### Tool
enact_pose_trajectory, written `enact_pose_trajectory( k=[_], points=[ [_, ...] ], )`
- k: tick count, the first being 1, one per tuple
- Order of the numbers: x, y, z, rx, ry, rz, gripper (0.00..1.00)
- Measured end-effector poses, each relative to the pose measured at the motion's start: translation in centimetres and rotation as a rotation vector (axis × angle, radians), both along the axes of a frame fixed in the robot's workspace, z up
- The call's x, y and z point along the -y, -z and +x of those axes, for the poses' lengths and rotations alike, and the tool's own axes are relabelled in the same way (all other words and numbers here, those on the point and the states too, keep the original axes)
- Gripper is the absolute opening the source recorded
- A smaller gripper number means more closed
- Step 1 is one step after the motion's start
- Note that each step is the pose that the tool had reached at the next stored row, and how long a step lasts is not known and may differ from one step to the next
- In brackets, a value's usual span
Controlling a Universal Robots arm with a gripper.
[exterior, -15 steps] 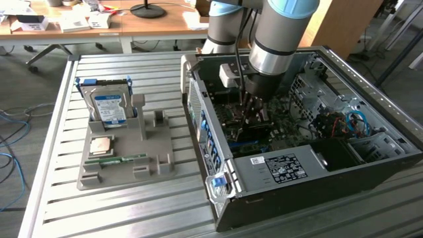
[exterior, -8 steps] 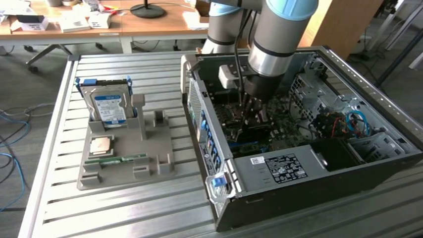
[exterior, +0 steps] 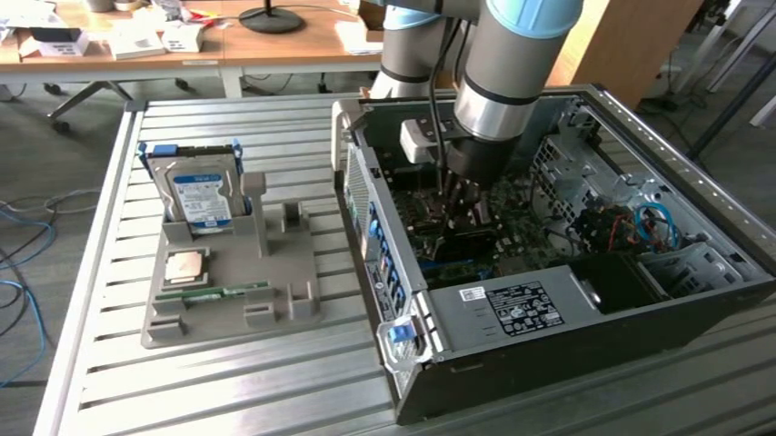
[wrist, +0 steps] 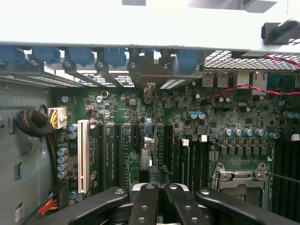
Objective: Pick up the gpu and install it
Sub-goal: 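Press down on the gpu until it lock into place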
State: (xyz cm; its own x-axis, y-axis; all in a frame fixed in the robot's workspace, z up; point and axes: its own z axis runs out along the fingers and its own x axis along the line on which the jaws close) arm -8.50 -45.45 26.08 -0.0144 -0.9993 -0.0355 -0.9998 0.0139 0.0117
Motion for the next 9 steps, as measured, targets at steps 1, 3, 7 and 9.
enact_pose_trajectory(
  k=[1, 3, 7, 9],
  points=[
    [-0.01, -0.04, 0.0, 0.0, 0.0, 0.0004, 0.11],
    [-0.02, -0.36, 0.0, 0.0007, 0.0, 0.0019, 0.11],
    [0.0, -1.38, 0.0, 0.0002, 0.0, 0.0003, 0.11],
    [0.0, -1.85, 0.0, 0.0001, 0.0, 0.0002, 0.11]
  ],
)
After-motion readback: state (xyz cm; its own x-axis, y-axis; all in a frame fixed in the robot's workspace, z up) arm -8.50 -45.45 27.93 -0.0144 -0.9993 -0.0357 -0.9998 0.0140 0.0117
